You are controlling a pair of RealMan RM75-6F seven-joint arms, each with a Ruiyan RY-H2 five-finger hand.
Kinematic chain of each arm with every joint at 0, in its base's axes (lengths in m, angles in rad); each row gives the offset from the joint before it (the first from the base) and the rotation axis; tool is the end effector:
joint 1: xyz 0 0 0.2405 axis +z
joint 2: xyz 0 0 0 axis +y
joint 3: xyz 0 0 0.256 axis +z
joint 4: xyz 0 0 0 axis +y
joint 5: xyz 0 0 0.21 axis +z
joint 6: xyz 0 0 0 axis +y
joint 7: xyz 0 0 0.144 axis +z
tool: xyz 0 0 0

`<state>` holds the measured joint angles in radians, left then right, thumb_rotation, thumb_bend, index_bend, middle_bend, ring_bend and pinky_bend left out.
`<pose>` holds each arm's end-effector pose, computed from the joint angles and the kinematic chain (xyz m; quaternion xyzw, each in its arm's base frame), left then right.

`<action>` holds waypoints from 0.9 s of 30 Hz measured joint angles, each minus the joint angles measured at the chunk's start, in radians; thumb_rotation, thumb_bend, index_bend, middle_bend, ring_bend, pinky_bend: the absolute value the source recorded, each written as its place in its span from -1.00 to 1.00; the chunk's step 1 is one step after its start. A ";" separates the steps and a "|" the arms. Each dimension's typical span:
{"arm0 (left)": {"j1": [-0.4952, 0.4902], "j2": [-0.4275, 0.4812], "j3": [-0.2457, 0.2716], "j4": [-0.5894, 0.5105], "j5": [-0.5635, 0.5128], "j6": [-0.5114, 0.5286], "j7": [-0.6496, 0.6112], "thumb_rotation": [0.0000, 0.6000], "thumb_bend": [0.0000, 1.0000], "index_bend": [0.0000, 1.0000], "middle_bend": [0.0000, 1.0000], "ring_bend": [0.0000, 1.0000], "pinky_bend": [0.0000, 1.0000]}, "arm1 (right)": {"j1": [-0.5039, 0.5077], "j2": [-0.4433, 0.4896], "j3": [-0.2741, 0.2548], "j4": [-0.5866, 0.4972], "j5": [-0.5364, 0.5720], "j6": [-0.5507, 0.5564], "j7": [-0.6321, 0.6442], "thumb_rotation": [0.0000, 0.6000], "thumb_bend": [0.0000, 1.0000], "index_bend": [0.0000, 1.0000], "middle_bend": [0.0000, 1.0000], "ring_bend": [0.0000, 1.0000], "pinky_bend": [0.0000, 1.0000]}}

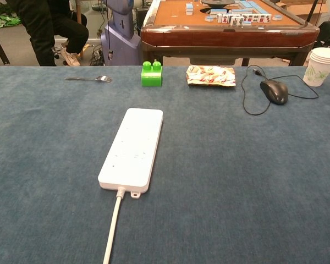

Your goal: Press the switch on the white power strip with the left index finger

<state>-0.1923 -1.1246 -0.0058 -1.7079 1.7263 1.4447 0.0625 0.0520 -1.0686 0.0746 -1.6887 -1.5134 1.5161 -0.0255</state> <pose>-0.2465 0.1931 0.1277 -0.6873 -0.3292 -0.4420 0.4732 -0.2996 -0.1752 0.1747 0.5824 -0.3778 0.4002 0.5982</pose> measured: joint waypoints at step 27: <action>-0.295 -0.180 -0.037 -0.119 -0.039 -0.406 0.233 1.00 0.43 -0.22 1.00 1.00 1.00 | 0.003 0.057 0.011 -0.062 0.023 -0.008 -0.051 1.00 -0.42 -0.31 -0.22 -0.40 0.07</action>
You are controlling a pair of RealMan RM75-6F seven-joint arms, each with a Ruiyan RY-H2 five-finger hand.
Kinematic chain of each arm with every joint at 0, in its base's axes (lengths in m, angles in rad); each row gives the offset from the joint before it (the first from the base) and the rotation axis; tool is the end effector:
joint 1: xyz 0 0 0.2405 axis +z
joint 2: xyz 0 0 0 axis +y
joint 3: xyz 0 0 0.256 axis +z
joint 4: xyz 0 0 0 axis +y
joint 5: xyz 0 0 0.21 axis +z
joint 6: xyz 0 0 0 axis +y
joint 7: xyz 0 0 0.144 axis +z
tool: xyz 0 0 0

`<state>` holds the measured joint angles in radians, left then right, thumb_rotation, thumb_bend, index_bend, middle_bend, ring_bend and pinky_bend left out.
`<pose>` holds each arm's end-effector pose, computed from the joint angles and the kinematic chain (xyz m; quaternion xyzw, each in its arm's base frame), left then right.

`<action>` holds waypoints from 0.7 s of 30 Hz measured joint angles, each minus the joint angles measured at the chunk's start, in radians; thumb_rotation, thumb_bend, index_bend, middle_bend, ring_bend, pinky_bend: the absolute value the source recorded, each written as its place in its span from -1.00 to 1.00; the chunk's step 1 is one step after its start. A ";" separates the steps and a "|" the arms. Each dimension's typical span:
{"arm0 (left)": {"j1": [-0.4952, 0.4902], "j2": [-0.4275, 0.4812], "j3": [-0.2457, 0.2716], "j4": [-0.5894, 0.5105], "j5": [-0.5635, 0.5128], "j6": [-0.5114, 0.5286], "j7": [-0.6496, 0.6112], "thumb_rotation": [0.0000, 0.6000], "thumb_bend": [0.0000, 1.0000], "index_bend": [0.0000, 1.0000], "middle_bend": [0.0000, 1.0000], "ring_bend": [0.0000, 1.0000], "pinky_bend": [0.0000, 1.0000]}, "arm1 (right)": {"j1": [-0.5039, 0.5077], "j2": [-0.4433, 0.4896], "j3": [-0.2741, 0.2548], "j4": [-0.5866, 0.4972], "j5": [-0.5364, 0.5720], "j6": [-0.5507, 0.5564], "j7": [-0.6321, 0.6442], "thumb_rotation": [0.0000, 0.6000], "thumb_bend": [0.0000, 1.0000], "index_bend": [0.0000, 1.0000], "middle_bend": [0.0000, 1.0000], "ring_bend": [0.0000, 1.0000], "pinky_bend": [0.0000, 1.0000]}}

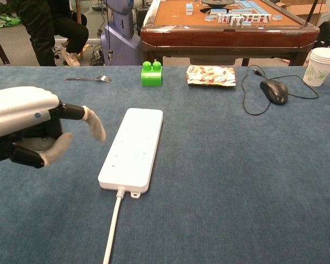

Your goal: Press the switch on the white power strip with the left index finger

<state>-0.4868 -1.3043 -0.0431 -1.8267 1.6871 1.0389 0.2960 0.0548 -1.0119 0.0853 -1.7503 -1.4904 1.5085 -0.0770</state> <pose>-0.1438 0.2286 0.0301 -0.8128 -0.2746 -0.4122 0.3066 -0.2927 -0.1776 0.1881 0.5860 -0.3669 0.3848 0.6115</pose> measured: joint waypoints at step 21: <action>-0.093 -0.148 -0.022 0.057 -0.213 -0.114 0.155 1.00 0.42 -0.28 1.00 1.00 1.00 | 0.008 -0.013 -0.002 0.012 0.010 -0.018 0.001 1.00 -0.42 -0.31 -0.22 -0.40 0.07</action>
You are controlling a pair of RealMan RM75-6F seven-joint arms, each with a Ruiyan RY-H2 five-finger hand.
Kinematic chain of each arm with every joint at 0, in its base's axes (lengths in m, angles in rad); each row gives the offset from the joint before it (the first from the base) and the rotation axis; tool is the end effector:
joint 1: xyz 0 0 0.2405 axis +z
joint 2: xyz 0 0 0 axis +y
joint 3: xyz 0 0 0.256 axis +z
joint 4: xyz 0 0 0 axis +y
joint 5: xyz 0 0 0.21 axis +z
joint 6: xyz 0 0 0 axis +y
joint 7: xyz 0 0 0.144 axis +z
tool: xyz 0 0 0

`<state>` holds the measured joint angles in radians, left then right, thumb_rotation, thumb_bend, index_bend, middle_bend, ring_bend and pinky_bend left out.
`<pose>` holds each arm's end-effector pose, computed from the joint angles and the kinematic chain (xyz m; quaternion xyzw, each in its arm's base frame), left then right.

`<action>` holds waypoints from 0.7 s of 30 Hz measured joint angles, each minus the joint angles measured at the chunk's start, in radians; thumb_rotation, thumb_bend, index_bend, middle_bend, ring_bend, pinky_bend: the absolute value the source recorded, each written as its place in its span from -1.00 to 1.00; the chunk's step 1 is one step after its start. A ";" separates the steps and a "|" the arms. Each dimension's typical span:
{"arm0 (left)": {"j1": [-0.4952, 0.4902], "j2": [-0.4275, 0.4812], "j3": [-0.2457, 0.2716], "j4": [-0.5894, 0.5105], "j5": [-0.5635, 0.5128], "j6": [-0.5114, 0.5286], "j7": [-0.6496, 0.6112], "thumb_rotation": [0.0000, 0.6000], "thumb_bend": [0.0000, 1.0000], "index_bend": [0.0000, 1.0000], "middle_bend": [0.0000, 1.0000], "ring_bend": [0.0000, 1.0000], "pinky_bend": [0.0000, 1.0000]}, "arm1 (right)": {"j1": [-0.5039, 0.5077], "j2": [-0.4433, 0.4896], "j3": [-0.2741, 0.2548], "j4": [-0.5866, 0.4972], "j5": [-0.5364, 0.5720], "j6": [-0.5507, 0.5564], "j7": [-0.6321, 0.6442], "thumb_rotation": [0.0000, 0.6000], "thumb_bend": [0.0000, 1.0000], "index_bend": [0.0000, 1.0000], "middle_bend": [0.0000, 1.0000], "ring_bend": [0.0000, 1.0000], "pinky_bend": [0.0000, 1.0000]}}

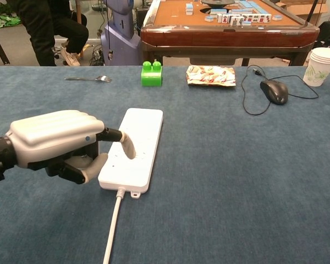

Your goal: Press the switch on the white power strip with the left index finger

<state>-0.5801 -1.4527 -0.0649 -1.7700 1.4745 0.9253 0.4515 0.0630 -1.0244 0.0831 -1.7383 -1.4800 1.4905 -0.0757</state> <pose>-0.1279 0.2431 -0.0179 -0.8324 -0.2894 -0.3668 0.2979 -0.2955 -0.1797 0.1833 0.5880 -0.3735 0.3800 0.6086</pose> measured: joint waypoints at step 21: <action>-0.021 -0.033 0.034 0.068 -0.071 0.017 0.010 1.00 0.42 -0.27 1.00 1.00 1.00 | 0.008 -0.030 -0.003 0.034 0.010 -0.017 0.019 1.00 -0.42 -0.31 -0.22 -0.40 0.07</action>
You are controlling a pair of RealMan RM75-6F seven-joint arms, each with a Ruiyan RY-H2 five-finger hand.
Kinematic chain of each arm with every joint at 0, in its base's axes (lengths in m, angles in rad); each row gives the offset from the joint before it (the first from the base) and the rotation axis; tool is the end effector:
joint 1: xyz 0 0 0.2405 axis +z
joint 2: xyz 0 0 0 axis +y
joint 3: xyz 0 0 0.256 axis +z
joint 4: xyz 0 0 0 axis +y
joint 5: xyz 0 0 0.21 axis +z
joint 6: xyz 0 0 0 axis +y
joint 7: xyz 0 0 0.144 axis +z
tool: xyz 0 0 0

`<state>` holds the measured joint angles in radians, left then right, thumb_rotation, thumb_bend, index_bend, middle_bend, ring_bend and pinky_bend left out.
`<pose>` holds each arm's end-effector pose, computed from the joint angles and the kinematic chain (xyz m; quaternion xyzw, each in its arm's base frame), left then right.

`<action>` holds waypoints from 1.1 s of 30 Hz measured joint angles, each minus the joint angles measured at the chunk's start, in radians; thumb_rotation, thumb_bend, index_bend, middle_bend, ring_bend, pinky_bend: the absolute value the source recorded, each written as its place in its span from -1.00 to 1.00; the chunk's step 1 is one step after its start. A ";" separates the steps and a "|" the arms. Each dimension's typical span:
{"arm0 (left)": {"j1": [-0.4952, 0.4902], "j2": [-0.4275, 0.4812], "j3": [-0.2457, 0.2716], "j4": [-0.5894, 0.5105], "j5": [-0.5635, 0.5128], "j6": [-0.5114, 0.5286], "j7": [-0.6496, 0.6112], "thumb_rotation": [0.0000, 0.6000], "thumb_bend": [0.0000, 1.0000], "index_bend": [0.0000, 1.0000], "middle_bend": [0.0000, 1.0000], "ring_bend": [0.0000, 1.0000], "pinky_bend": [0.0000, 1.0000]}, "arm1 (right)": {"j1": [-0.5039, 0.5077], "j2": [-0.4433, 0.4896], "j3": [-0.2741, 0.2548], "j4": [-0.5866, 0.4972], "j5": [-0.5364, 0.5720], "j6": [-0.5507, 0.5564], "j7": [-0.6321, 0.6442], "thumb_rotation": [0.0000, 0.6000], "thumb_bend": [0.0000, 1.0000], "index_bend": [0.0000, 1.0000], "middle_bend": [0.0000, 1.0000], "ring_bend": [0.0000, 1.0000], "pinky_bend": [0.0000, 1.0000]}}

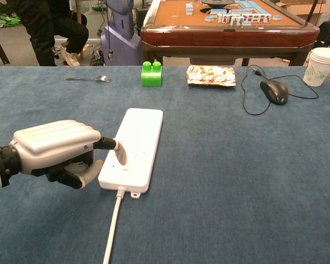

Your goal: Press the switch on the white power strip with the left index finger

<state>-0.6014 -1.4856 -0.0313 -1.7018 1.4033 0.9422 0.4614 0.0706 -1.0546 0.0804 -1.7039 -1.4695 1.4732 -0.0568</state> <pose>-0.1448 0.2497 -0.0292 -0.8322 -0.3028 -0.3402 0.3164 -0.3017 -0.1818 0.1751 0.5865 -0.3843 0.3788 0.6040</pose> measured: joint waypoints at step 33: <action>-0.034 -0.030 0.020 0.022 -0.084 -0.004 0.062 1.00 0.42 -0.30 1.00 1.00 1.00 | -0.004 -0.016 -0.005 0.026 0.005 -0.001 0.024 1.00 -0.42 -0.31 -0.22 -0.40 0.07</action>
<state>-0.6357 -1.5156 -0.0117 -1.6798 1.3196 0.9383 0.5236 0.0668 -1.0708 0.0753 -1.6774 -1.4645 1.4718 -0.0333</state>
